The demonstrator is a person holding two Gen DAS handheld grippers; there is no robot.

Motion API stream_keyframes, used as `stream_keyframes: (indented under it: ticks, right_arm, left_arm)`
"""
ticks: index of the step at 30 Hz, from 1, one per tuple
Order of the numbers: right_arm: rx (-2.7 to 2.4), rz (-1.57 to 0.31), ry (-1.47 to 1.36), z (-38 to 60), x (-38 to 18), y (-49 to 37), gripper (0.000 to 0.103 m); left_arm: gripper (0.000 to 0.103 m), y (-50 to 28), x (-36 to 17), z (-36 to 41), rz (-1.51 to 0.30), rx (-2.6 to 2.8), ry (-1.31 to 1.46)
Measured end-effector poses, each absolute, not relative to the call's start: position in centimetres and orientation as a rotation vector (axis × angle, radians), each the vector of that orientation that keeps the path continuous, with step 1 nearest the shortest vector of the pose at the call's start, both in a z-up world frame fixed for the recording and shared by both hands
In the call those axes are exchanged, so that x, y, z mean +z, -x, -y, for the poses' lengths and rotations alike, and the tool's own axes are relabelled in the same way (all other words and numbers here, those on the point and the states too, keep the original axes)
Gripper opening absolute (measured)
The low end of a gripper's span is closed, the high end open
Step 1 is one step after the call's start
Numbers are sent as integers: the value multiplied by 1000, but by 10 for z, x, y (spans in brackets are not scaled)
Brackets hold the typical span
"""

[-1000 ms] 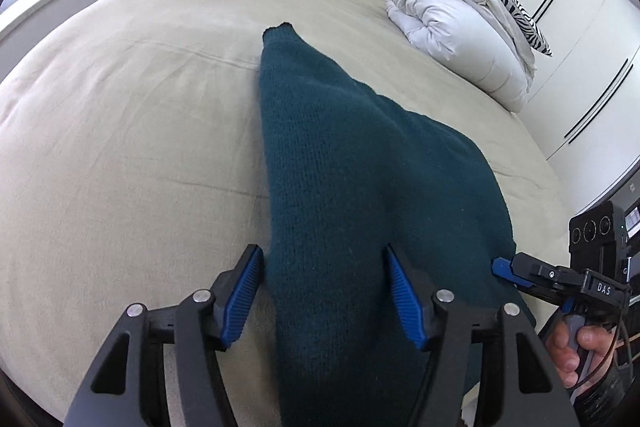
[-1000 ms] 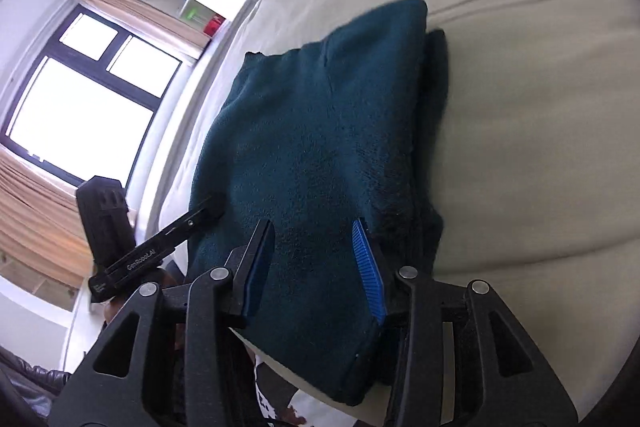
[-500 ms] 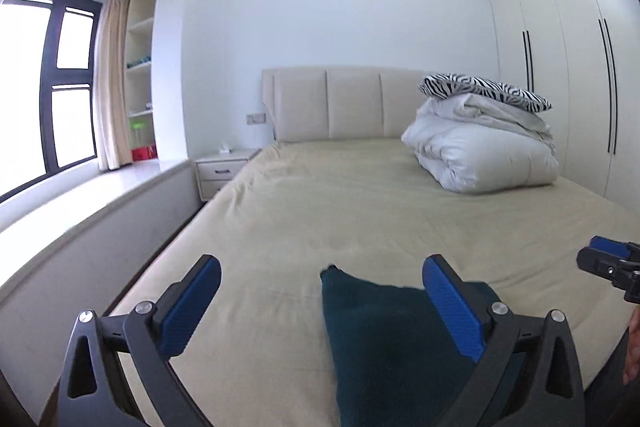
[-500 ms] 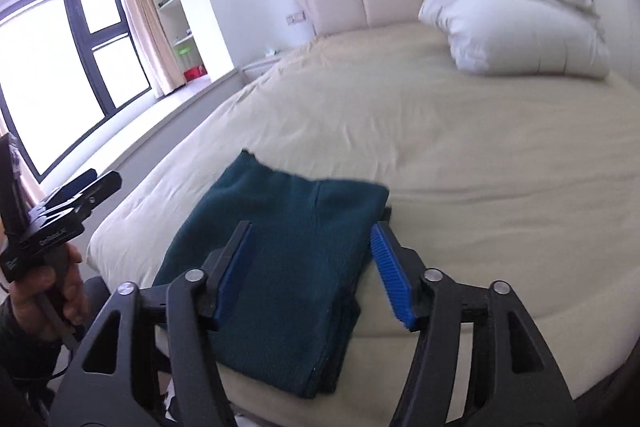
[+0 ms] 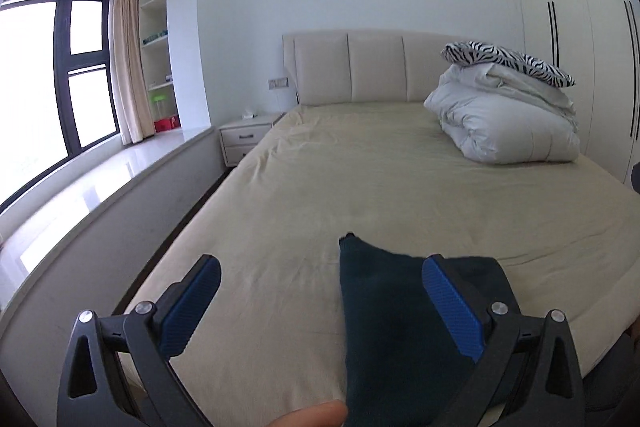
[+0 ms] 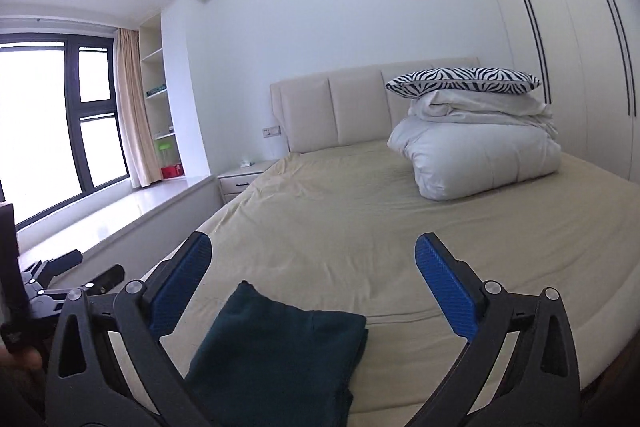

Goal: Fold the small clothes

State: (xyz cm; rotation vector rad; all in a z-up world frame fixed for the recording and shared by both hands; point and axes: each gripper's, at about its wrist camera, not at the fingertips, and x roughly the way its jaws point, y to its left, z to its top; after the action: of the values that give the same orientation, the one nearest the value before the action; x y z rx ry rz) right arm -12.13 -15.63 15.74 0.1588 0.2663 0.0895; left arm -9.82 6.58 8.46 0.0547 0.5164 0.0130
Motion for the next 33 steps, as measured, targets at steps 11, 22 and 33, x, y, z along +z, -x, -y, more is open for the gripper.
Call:
stream_keyframes:
  ticks: [11, 22, 33]
  right_arm:
    - [-49, -764, -111, 143, 45, 70, 103]
    - [-75, -914, -108, 132, -31, 53, 103]
    - [-78, -943, -118, 131, -39, 50, 103]
  left_arm:
    - [103, 71, -8, -58, -851, 6, -53]
    - [103, 67, -36, -64, -934, 13, -37]
    - [103, 65, -36, -64, -937, 10, -39]
